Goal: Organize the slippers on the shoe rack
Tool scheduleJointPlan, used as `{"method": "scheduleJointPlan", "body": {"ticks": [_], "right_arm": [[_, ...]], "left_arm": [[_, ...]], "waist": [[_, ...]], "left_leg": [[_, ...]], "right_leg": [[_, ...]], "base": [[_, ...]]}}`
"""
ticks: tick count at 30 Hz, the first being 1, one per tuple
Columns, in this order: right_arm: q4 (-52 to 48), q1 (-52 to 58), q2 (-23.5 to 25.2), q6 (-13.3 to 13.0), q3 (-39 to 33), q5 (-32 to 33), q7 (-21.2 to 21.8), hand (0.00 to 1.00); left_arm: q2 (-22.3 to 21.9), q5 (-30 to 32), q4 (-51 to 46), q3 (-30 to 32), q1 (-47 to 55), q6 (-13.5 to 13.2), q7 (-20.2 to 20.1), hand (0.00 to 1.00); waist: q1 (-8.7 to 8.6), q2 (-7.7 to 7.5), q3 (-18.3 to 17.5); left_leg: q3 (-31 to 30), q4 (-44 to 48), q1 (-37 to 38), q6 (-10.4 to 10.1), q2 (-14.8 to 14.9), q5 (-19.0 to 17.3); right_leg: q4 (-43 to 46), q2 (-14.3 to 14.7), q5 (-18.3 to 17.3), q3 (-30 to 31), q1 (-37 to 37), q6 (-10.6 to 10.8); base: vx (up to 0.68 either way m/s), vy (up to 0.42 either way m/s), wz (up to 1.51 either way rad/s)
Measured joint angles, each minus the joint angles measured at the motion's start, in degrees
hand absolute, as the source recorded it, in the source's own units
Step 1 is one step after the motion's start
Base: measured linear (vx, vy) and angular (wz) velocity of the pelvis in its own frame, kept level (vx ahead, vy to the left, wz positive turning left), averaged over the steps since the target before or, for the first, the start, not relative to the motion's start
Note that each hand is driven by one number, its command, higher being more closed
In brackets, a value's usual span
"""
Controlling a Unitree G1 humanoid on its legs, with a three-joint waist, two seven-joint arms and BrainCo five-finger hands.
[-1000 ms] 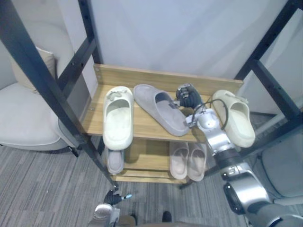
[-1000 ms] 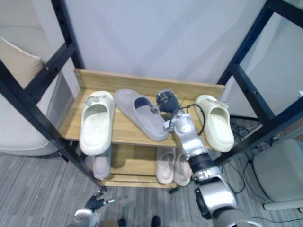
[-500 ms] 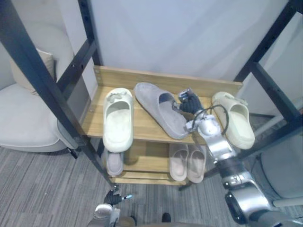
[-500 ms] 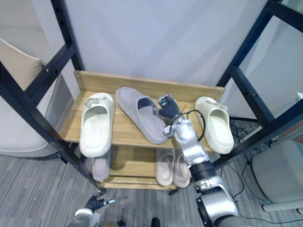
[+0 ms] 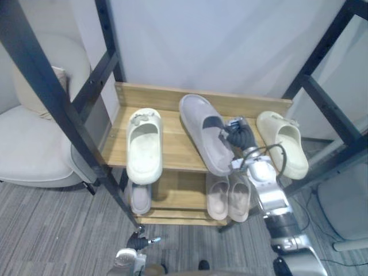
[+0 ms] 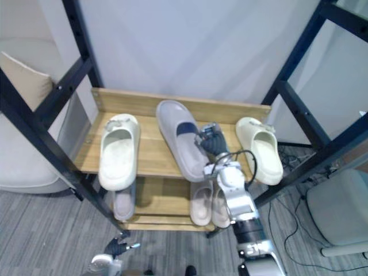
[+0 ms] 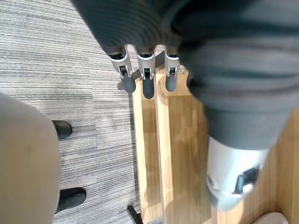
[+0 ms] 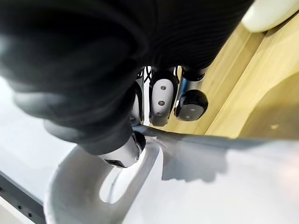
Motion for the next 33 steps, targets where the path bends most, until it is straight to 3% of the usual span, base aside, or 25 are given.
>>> {"method": "scheduleJointPlan", "body": {"ticks": [10, 17, 26, 33], "right_arm": [[-8.7, 6.6, 2.9, -0.8, -1.8, 0.0, -3.5, 1.00], [-15.6, 10.9, 5.7, -5.2, -1.8, 2.6, -4.1, 1.00], [-19.9, 15.3, 5.7, -9.2, 3.7, 8.8, -0.2, 1.00], [-20.1, 16.8, 1.4, -10.4, 10.7, 12.2, 6.0, 1.00]], "left_arm": [[-0.5, 0.0, 0.0, 0.1, 1.0, 0.6, 0.0, 0.00], [-0.5, 0.1, 0.0, 0.3, 1.1, 0.7, 0.1, 0.00], [-0.4, 0.2, 0.3, -0.2, 1.4, -0.1, 0.1, 0.00], [-0.2, 0.2, 2.1, -3.1, 1.0, -0.8, 0.0, 0.00]], "waist": [[-2.05, 1.26, -0.8], [-2.47, 1.26, -0.7], [-3.49, 1.58, -1.0], [-3.70, 2.24, -1.9]], "left_leg": [[-0.1, 0.0, -0.1, 0.0, 0.1, 0.0], [-0.1, 0.0, 0.5, 0.0, 0.1, 0.0], [0.2, 0.4, 1.0, 0.0, 0.1, -0.1], [-0.8, 1.0, 1.5, 0.0, 0.0, -0.1]], "right_leg": [[-0.8, 0.1, 0.0, 0.0, 0.0, 0.0], [-0.5, 0.0, 0.0, 0.0, 0.8, 0.0], [0.1, -0.1, 0.0, 0.1, 1.0, 0.0], [-0.5, -0.2, -0.1, -1.2, 2.3, 0.0]], "base": [[0.00, 0.000, 0.00], [0.00, 0.000, 0.00], [0.00, 0.000, 0.00], [-0.01, -0.008, 0.06]]}}
